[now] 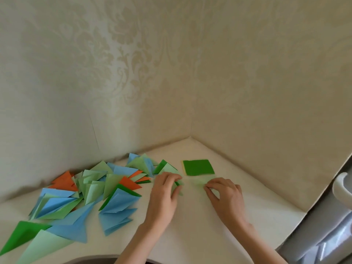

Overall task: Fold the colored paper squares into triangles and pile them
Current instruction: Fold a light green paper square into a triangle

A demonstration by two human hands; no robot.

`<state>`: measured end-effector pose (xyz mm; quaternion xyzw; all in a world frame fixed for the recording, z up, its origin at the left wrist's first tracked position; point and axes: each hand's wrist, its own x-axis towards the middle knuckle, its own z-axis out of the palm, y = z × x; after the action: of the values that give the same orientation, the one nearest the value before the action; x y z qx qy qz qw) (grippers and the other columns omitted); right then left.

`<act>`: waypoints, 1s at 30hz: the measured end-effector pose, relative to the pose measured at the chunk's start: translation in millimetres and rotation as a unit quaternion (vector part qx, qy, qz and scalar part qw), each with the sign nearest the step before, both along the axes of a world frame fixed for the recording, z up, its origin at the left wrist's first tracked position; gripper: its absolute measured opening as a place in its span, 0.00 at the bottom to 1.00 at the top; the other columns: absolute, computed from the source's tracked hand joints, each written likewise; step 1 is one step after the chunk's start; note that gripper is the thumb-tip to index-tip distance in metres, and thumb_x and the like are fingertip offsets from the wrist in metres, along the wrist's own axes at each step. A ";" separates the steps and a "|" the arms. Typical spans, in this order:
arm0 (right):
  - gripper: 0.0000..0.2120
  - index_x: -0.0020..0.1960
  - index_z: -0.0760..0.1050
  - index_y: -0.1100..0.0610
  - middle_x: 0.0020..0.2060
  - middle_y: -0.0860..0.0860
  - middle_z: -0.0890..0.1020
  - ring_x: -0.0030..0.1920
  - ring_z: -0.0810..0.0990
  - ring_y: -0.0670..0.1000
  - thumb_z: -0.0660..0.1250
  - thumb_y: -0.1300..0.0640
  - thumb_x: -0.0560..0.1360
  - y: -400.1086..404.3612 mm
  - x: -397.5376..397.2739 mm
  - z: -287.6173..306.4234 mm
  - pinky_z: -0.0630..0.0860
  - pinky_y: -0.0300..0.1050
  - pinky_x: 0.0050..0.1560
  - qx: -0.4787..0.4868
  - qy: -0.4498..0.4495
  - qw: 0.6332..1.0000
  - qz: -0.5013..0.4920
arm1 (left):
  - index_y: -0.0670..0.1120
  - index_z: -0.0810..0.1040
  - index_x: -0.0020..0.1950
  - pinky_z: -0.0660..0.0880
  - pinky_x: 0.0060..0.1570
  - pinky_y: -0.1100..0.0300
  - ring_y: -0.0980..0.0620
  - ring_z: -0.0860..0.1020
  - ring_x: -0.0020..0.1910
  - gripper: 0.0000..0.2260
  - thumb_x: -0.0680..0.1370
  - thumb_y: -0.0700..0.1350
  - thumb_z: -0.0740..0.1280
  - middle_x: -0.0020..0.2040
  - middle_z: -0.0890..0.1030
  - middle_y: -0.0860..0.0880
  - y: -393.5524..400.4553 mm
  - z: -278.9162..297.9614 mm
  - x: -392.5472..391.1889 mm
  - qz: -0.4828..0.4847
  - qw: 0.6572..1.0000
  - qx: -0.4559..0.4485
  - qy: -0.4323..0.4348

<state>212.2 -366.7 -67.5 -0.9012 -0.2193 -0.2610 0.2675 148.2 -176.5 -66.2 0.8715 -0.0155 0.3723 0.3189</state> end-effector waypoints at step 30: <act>0.14 0.56 0.76 0.43 0.41 0.38 0.76 0.45 0.74 0.41 0.69 0.43 0.72 -15.6 -22.8 -10.9 0.72 0.38 0.48 0.053 0.199 0.978 0.017 | 0.50 0.76 0.55 0.74 0.44 0.54 0.53 0.74 0.44 0.12 0.73 0.43 0.71 0.39 0.75 0.59 -58.6 -22.5 9.7 -0.041 0.992 0.005 0.117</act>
<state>189.4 -382.3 -78.4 -0.9157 -0.1627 -0.0832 0.3579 157.9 -235.1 -88.7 0.9091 -0.0156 0.2543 0.3295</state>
